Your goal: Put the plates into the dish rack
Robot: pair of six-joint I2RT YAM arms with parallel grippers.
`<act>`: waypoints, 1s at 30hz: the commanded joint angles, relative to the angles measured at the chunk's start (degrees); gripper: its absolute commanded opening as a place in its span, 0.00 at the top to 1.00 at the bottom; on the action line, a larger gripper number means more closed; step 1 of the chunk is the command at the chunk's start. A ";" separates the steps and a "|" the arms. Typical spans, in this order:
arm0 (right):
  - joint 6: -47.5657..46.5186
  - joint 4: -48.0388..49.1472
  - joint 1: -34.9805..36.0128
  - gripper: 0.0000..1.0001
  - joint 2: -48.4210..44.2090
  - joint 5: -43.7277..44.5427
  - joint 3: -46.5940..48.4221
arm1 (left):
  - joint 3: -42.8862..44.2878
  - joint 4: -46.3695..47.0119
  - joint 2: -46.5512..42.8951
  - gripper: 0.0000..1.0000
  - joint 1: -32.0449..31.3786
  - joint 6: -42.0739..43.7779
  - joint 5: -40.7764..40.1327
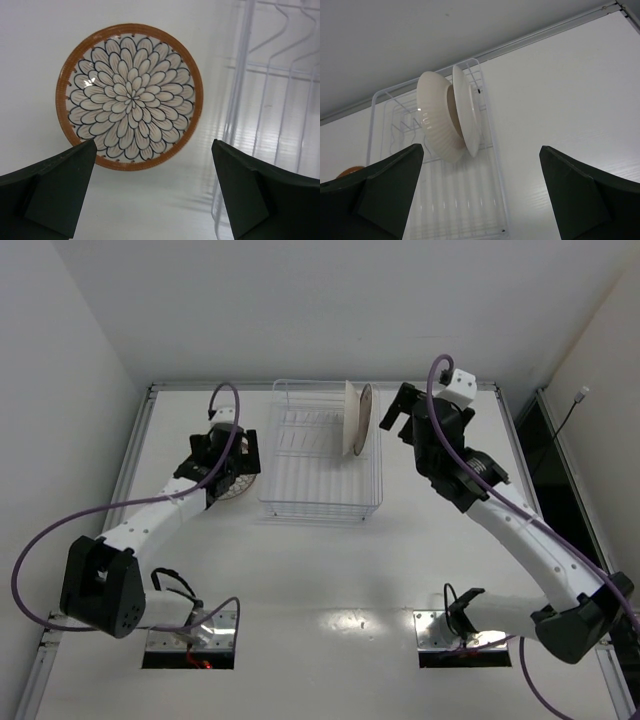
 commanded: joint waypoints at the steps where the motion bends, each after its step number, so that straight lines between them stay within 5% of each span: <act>1: -1.62 6.20 -0.74 0.00 0.57 -4.89 -0.28 | 4.50 -1.16 2.86 0.00 3.61 1.65 3.85; 15: -3.30 7.80 -9.07 0.01 9.09 -19.39 -2.48 | 7.41 -9.60 13.06 0.00 5.72 3.24 5.07; 24: -3.83 8.41 -16.81 0.01 9.28 -27.94 -4.66 | 9.42 -10.48 18.15 0.00 -5.24 0.16 6.84; 30: -3.83 8.93 -19.89 0.03 8.22 -31.54 -6.52 | 13.64 -12.41 23.87 0.00 -12.20 -0.45 0.61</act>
